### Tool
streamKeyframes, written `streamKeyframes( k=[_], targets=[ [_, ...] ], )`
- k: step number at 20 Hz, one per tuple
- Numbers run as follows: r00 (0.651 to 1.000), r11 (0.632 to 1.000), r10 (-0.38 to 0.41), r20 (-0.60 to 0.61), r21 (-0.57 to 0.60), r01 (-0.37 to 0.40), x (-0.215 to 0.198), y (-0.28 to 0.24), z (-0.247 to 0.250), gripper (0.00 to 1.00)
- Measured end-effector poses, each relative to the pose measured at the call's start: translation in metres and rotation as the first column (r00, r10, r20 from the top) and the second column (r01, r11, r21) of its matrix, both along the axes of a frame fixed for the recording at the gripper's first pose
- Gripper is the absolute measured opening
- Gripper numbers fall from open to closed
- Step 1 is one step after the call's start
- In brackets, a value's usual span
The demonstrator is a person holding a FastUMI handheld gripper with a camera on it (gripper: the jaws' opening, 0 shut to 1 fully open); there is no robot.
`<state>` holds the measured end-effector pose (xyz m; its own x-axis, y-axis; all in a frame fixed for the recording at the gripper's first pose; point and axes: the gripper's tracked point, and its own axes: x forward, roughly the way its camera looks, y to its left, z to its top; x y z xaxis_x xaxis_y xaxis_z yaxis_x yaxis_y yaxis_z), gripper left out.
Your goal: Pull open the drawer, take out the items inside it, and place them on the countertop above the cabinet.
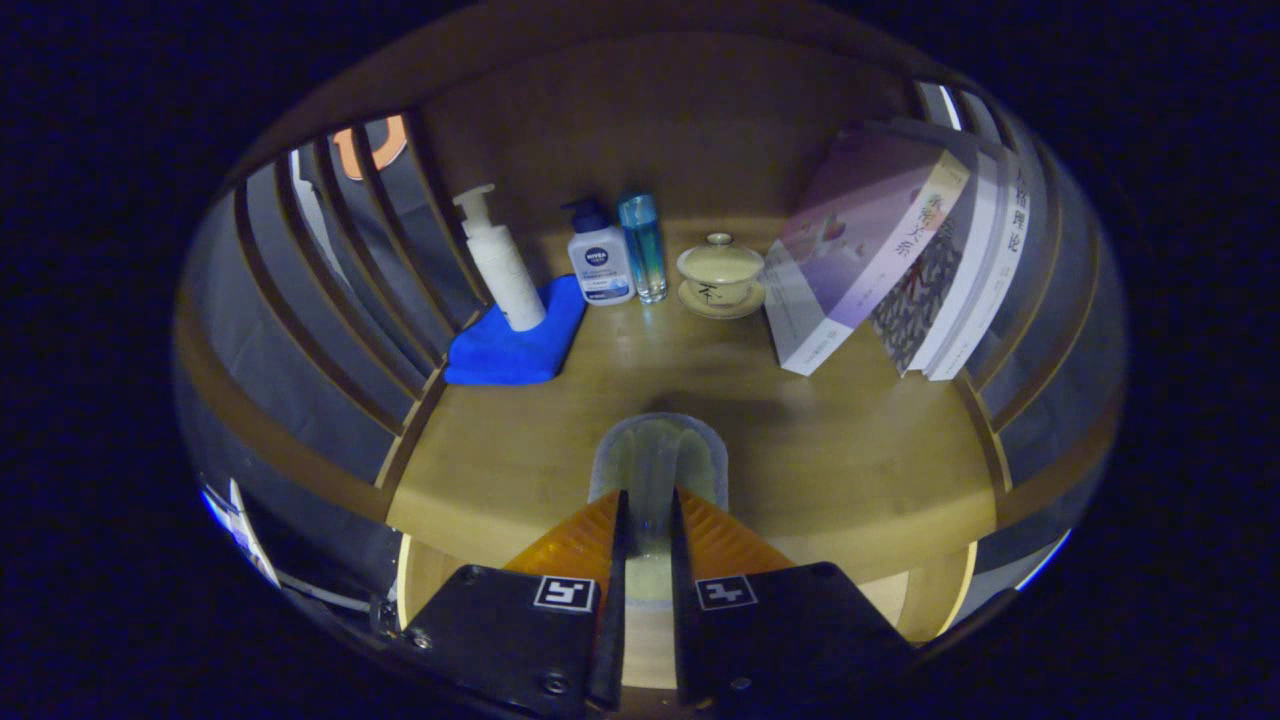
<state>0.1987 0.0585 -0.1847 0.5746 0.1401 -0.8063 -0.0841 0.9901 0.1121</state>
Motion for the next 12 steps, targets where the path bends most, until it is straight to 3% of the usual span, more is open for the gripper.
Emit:
streamKeyframes(
  k=[10,12],
  targets=[
    [0.999,0.999,-0.009,-0.031,-0.031,0.008,0.011,-0.006,-0.016,0.24],
    [1.000,1.000,-0.012,-0.016,-0.020,0.011,0.012,-0.006,-0.016,0.36]
  ],
)
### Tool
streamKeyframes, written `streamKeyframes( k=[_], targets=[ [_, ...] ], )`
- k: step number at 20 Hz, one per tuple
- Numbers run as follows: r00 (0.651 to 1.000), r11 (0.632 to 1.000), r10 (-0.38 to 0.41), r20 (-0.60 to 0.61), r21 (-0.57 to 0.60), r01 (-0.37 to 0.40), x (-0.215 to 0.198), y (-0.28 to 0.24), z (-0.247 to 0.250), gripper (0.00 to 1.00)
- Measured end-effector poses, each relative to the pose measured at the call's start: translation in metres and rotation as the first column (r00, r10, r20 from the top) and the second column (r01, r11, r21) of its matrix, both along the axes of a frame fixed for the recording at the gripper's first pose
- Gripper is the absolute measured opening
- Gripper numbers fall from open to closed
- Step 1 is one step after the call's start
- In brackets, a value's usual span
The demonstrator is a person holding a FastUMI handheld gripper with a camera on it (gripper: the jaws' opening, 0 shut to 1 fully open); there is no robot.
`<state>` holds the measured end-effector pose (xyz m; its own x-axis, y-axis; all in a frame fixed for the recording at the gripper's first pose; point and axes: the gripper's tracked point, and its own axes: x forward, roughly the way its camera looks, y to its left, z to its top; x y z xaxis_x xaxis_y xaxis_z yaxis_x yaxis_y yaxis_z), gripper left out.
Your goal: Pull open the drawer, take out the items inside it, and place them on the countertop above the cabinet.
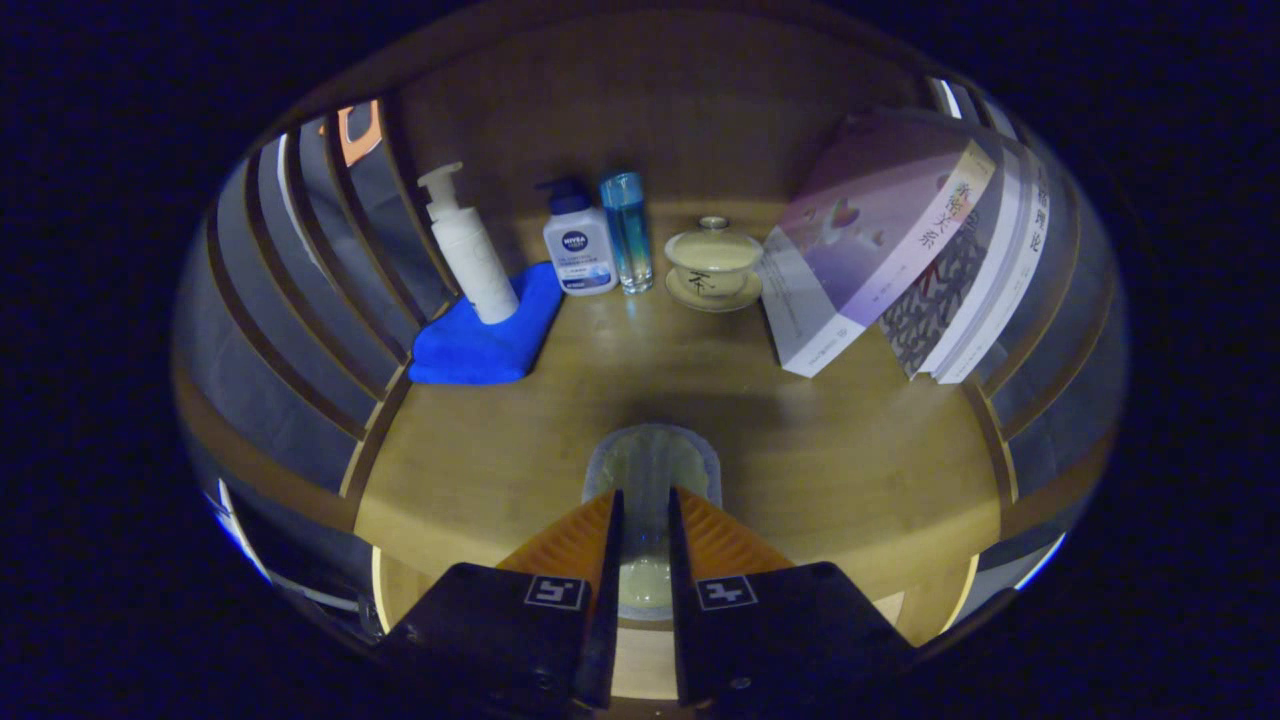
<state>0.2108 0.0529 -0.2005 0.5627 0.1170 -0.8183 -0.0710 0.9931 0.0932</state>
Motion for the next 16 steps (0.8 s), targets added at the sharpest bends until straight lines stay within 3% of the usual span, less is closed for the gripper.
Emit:
streamKeyframes(
  k=[3,5,7,14,16],
  targets=[
    [0.999,0.999,0.006,0.034,0.034,-0.007,-0.005,0.005,0.002,0.53],
    [0.995,1.000,0.010,0.097,-0.011,-0.009,-0.006,-0.002,0.007,0.64],
    [0.983,0.998,0.027,0.180,-0.063,-0.016,-0.005,-0.008,0.020,0.64],
    [0.914,0.998,0.037,0.403,-0.070,-0.009,-0.033,-0.002,0.075,0.64],
    [0.888,0.998,0.041,0.459,-0.063,-0.013,-0.047,-0.001,0.093,0.71]
  ],
)
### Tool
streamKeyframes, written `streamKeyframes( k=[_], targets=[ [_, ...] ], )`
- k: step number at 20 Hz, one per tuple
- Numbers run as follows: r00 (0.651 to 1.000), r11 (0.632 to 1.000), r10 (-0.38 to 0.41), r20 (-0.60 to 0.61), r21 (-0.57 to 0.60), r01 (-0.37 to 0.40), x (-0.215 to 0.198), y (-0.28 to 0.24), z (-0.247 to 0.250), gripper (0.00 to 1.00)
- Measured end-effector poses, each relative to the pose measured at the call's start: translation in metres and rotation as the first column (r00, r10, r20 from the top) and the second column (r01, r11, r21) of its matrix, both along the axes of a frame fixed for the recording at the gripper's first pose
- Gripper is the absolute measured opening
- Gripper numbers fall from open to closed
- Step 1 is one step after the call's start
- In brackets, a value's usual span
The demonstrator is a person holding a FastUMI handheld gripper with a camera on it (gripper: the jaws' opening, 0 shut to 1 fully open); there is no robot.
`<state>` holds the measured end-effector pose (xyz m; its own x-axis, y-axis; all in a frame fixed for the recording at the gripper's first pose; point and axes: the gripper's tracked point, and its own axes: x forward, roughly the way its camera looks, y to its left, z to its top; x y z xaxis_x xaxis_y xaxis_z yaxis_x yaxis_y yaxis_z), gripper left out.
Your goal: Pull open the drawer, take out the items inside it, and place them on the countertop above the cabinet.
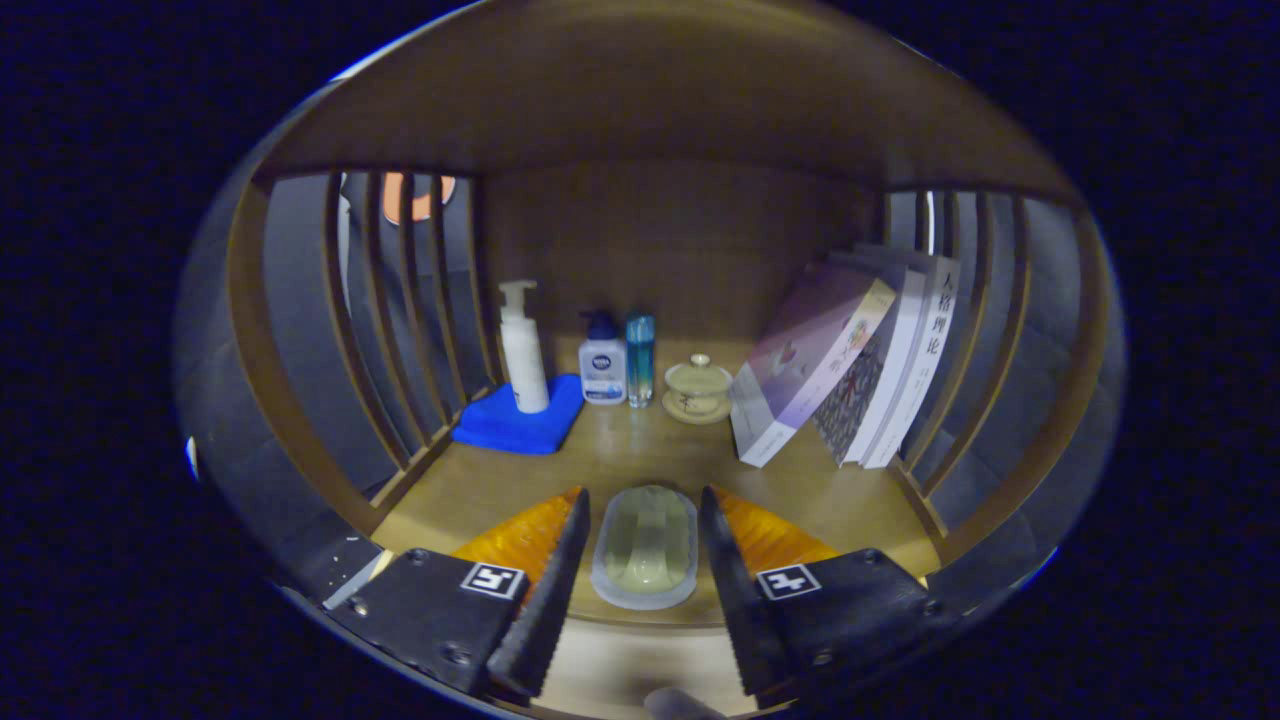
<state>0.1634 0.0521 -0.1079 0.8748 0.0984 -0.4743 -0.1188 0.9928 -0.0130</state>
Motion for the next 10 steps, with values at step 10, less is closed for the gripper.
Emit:
streamKeyframes(
  k=[10],
  targets=[
    [0.946,0.995,0.020,0.325,0.089,-0.051,-0.129,-0.010,0.077,1.00]
  ],
)
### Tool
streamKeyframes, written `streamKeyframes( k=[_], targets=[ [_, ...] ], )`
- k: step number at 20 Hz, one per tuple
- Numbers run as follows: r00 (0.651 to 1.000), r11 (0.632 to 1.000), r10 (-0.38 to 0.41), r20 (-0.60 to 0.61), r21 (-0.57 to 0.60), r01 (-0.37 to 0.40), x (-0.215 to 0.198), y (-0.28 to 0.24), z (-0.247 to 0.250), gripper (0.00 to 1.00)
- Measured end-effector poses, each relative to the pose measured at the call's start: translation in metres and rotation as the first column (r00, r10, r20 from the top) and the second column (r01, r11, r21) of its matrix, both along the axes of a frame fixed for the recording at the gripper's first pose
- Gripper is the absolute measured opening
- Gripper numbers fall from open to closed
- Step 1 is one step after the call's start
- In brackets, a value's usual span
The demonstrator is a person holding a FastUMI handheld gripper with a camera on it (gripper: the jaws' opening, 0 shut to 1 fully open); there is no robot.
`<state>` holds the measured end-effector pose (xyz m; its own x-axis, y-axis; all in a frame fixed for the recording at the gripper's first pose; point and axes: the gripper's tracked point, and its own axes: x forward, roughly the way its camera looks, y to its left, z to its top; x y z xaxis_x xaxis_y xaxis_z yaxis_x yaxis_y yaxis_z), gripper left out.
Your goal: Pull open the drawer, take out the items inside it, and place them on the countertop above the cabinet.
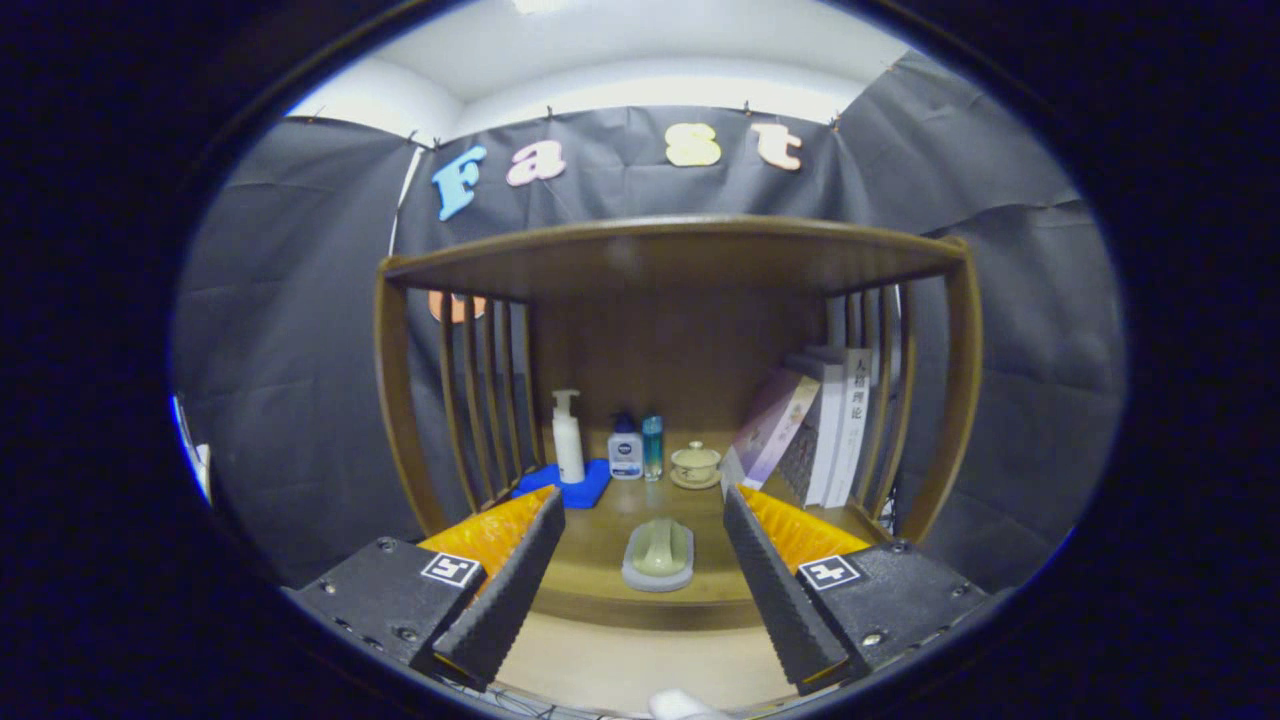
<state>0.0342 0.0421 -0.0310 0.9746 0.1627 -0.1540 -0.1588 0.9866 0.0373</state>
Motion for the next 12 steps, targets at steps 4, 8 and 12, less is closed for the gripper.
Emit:
streamKeyframes(
  k=[4,8,12],
  targets=[
    [0.998,0.999,-0.006,0.057,0.051,0.003,-0.056,-0.013,0.000,1.00],
    [0.995,0.997,-0.026,0.099,0.079,0.018,-0.093,-0.026,-0.016,1.00],
    [0.995,0.997,-0.064,0.079,0.042,0.061,-0.117,-0.044,-0.064,1.00]
  ],
)
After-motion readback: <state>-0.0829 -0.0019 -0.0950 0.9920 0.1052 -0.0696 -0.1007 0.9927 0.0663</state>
